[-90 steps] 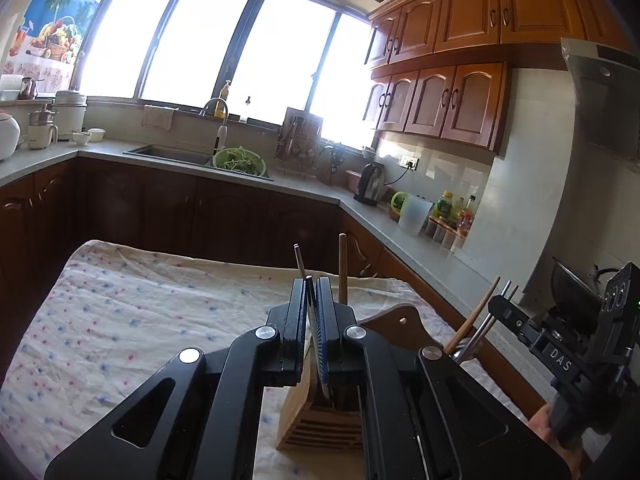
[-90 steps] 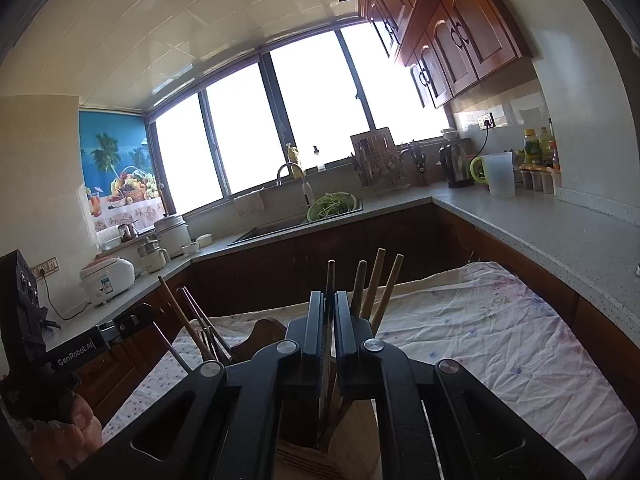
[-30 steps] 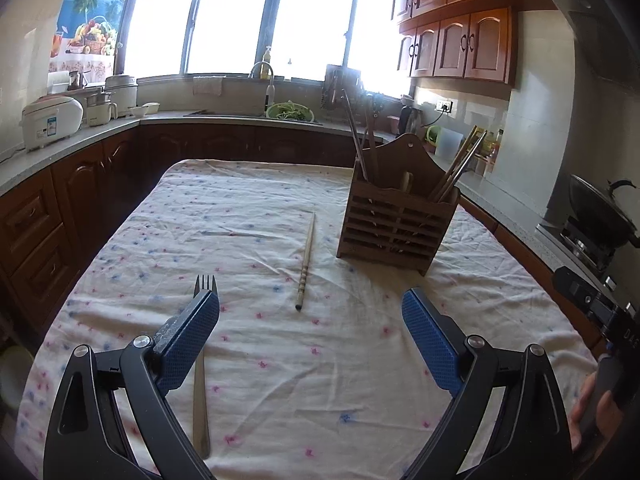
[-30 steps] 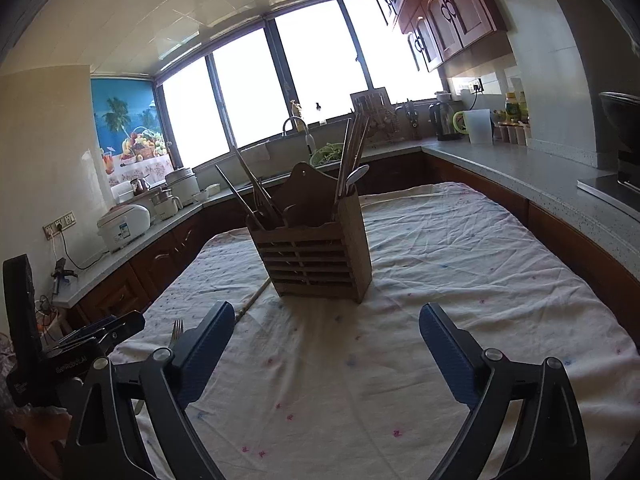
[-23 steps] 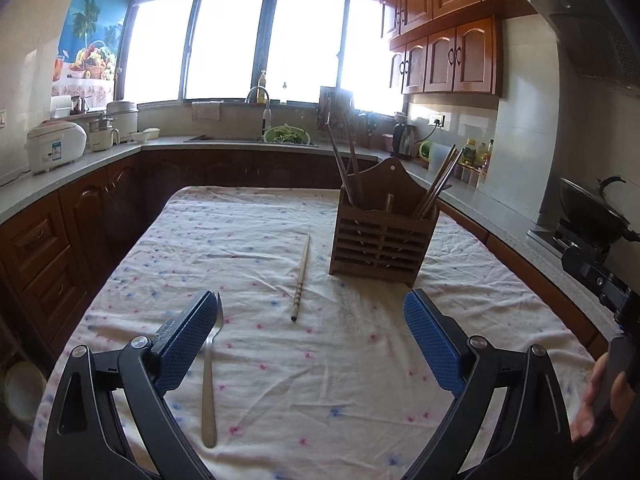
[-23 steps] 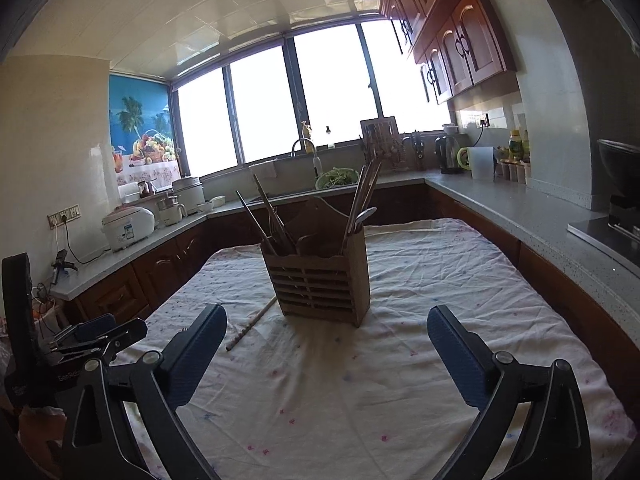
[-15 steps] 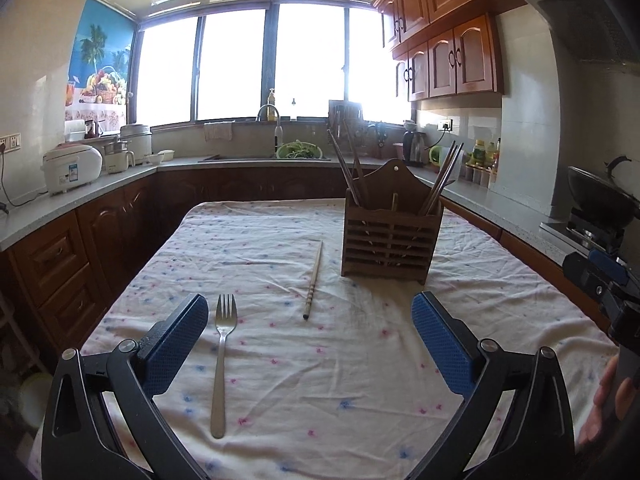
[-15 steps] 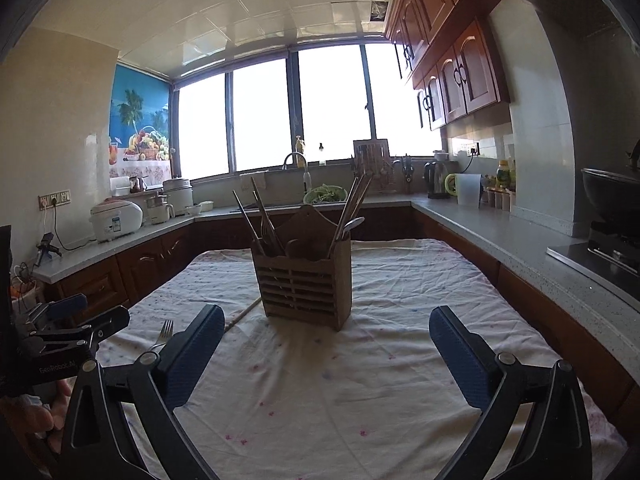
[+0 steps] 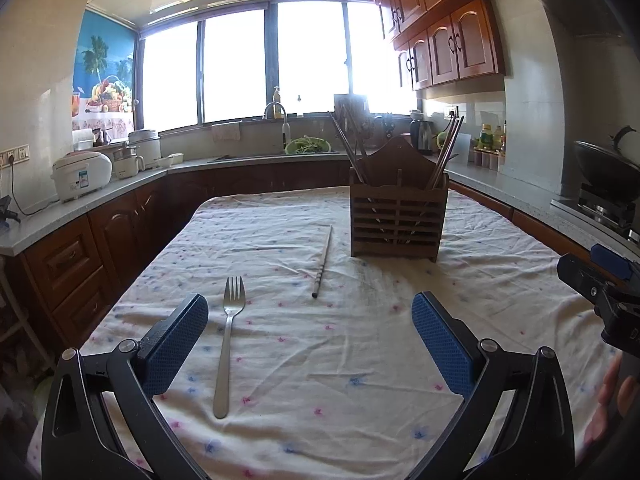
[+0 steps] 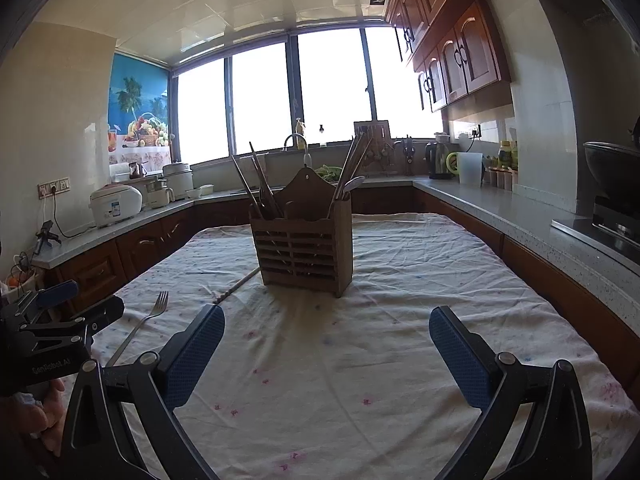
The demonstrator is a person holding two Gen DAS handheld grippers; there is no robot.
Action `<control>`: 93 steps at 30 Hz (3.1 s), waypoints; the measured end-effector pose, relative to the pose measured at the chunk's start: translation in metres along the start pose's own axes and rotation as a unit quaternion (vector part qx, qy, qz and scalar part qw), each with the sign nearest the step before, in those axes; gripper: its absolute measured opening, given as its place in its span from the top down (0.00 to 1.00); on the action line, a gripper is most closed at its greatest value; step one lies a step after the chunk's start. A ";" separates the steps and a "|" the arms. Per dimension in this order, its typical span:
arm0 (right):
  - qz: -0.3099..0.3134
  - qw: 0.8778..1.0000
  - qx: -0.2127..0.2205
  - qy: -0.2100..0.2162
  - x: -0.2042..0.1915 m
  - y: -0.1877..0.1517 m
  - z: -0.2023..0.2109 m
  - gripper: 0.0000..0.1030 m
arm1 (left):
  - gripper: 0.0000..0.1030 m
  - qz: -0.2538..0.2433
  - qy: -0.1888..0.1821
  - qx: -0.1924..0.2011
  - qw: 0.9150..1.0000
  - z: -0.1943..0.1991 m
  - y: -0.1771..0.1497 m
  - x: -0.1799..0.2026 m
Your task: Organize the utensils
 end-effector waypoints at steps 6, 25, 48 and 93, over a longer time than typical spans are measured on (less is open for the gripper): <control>-0.001 1.000 0.002 -0.001 0.000 0.000 0.001 0.00 | 0.00 0.000 0.007 0.000 1.000 0.000 0.001 -0.001; -0.003 1.000 0.002 0.004 0.001 0.000 0.003 0.00 | 0.00 -0.005 0.005 -0.005 1.000 -0.001 -0.001 0.000; -0.006 1.000 0.007 0.007 0.002 0.008 0.005 0.00 | 0.00 -0.012 -0.001 -0.002 1.000 0.000 0.001 0.004; -0.009 1.000 0.011 0.012 -0.002 0.016 0.006 0.00 | 0.00 -0.014 -0.007 -0.010 1.000 -0.001 0.000 0.006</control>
Point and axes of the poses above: each gripper's, at about its wrist camera, not at the fingertips, and z roughly against the way its jaws point, x to its right, y to its top, the point moved 6 cm from there along -z, roughly the way its jaws point, and after that the axes turned 8 degrees about z, right-handed, at the moved point
